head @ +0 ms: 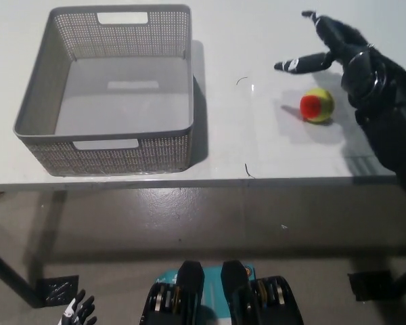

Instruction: Use the right hand to pick up a tennis ball and put it into a container on the left side

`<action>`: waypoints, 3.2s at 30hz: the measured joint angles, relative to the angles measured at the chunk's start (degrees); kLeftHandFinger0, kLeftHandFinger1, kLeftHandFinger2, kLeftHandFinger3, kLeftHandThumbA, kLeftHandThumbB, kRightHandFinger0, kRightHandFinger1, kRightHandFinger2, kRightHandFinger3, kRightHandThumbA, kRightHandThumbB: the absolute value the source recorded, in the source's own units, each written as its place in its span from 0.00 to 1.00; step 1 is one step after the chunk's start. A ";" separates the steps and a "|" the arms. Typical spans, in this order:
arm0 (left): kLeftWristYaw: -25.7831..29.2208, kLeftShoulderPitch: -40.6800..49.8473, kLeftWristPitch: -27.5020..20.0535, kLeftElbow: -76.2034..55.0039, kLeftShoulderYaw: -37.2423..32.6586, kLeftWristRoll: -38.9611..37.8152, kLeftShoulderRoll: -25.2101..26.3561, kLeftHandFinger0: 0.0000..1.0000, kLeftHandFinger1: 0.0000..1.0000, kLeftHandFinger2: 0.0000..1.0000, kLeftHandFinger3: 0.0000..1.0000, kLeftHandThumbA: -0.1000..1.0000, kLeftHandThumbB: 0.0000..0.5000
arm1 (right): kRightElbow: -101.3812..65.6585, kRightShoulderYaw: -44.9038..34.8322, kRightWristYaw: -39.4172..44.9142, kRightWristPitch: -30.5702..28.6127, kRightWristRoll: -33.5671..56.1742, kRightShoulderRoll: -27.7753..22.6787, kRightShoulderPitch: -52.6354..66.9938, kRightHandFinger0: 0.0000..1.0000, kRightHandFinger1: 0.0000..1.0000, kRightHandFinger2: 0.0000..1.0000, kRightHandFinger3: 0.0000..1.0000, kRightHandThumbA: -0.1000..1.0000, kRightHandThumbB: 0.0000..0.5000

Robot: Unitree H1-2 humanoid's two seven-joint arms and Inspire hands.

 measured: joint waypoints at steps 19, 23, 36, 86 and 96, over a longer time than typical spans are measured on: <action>-0.06 -1.34 -0.05 -0.04 0.67 -0.37 0.41 1.00 1.00 1.00 1.00 0.99 0.41 | 22.63 1.29 -4.05 -3.75 0.41 1.83 -6.94 1.00 1.00 1.00 1.00 0.85 1.00; -0.06 -1.78 -0.05 -0.06 0.83 -0.53 0.59 1.00 1.00 1.00 1.00 1.00 0.42 | 24.27 1.33 -4.56 -4.12 0.52 2.01 -6.99 1.00 1.00 1.00 1.00 0.83 1.00; -0.35 -3.99 -0.05 -0.06 0.74 -0.55 0.94 1.00 1.00 1.00 1.00 0.98 0.43 | 24.56 1.32 -5.51 -4.39 0.74 2.05 -7.00 1.00 1.00 1.00 1.00 0.86 1.00; -0.91 -4.82 0.03 -0.70 0.64 -0.74 1.91 1.00 1.00 1.00 1.00 0.97 0.41 | 30.75 3.76 -13.84 -6.77 2.42 6.31 -2.94 0.00 0.02 0.13 0.28 0.00 0.46; -1.17 -5.29 0.21 -1.01 0.79 -0.92 2.15 1.00 1.00 1.00 1.00 0.97 0.41 | 30.83 0.75 -25.63 -12.39 3.53 6.41 -0.27 0.00 0.10 0.46 0.34 0.00 0.36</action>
